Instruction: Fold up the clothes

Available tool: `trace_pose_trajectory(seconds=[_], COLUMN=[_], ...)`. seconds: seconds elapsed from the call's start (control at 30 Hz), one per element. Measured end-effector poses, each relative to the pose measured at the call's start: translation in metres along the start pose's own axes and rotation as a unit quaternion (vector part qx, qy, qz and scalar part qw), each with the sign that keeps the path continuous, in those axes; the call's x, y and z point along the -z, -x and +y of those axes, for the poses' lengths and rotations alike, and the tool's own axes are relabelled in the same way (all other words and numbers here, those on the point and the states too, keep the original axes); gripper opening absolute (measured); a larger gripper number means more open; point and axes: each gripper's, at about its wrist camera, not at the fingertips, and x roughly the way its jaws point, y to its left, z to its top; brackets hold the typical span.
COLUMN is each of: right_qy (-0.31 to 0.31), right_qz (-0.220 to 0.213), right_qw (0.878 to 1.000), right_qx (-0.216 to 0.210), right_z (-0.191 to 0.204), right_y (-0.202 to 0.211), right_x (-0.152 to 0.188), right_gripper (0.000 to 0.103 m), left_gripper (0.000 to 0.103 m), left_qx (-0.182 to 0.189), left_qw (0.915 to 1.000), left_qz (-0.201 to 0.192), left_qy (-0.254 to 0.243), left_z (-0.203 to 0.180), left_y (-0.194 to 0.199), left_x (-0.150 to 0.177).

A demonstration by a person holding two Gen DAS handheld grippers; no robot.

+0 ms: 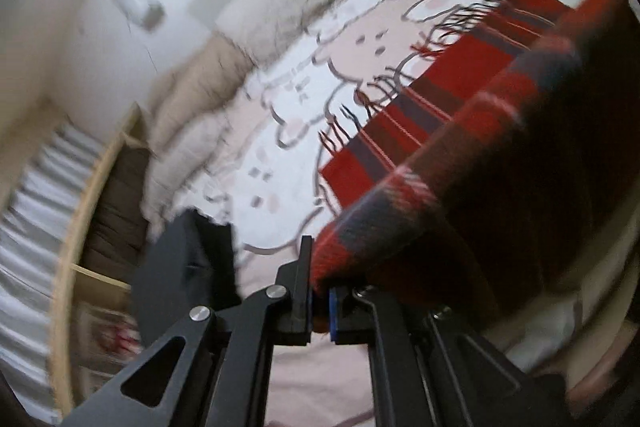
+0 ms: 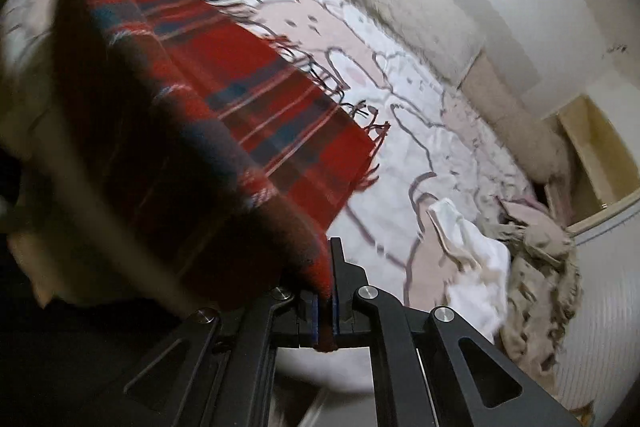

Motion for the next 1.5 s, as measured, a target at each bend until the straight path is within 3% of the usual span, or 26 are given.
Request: trace_pose_trajectory(seconds=[0.13, 0.2, 0.37, 0.53, 0.57, 0.63, 0.67, 0.7, 0.77, 0.8, 0.93, 1.0, 1.1, 1.23, 1.37, 1.43, 1.5], right_qy=[-0.012, -0.015, 0.011, 0.007, 0.003, -0.011, -0.026, -0.042, -0.075, -0.088, -0.14, -0.182, -0.207, -0.138, -0.098, -0.136, -0.206], right_qz=[0.045, 0.07, 0.108, 0.153, 0.158, 0.156, 0.149, 0.142, 0.132, 0.127, 0.103, 0.076, 0.021, -0.02, 0.0, 0.027, 0.047], right_qw=[0.999, 0.997, 0.993, 0.986, 0.985, 0.985, 0.985, 0.986, 0.987, 0.988, 0.984, 0.98, 0.976, 0.971, 0.966, 0.955, 0.933], right_qx=[-0.026, -0.04, -0.04, -0.06, -0.067, -0.078, -0.078, -0.079, -0.05, -0.027, 0.033, 0.037, -0.064, -0.195, -0.239, -0.262, -0.29], right_z=[-0.031, -0.043, -0.058, -0.068, -0.068, -0.069, -0.073, -0.076, -0.088, -0.094, -0.121, -0.129, -0.103, -0.017, 0.039, 0.033, 0.009], right_y=[-0.078, -0.114, -0.182, -0.233, -0.24, -0.249, -0.249, -0.25, -0.249, -0.248, -0.233, -0.215, -0.181, -0.162, -0.182, -0.204, -0.228], right_x=[-0.051, -0.071, -0.112, -0.122, -0.122, -0.12, -0.12, -0.119, -0.117, -0.116, -0.111, -0.108, -0.113, -0.154, -0.202, -0.217, -0.225], right_gripper=[0.004, 0.004, 0.004, 0.004, 0.004, 0.007, 0.009, 0.017, 0.057, 0.084, 0.085, 0.08, 0.068, 0.06, 0.058, 0.058, 0.058], left_gripper=[0.006, 0.006, 0.006, 0.011, 0.015, 0.037, 0.041, 0.049, 0.054, 0.054, 0.054, 0.054, 0.054, 0.054, 0.054, 0.054, 0.054], left_qx=[0.045, 0.05, 0.078, 0.093, 0.09, 0.075, 0.069, 0.068, 0.068, 0.065, 0.045, 0.063, 0.108, 0.146, 0.165, 0.16, 0.156], left_qw=[0.9964, 0.9942, 0.9874, 0.9827, 0.983, 0.9852, 0.9862, 0.9866, 0.9866, 0.9866, 0.9881, 0.9897, 0.9911, 0.9881, 0.9855, 0.9857, 0.9834], left_qz=[0.066, 0.088, 0.127, 0.16, 0.16, 0.154, 0.151, 0.148, 0.146, 0.146, 0.136, 0.115, 0.074, 0.033, 0.04, 0.052, 0.083], left_qy=[0.029, 0.038, 0.053, 0.019, 0.005, -0.004, -0.007, 0.003, 0.025, 0.035, 0.057, 0.057, 0.021, -0.034, -0.007, 0.014, 0.042], left_z=[-0.003, -0.002, 0.006, -0.011, -0.015, -0.016, -0.015, -0.01, 0.001, 0.008, 0.026, 0.023, -0.007, -0.053, -0.071, -0.07, -0.061], left_y=[-0.07, -0.113, -0.17, -0.203, -0.205, -0.206, -0.207, -0.207, -0.209, -0.209, -0.193, -0.171, -0.139, -0.124, -0.155, -0.176, -0.2], left_x=[-0.038, -0.063, -0.093, -0.106, -0.105, -0.101, -0.1, -0.099, -0.097, -0.096, -0.088, -0.088, -0.098, -0.124, -0.158, -0.169, -0.167])
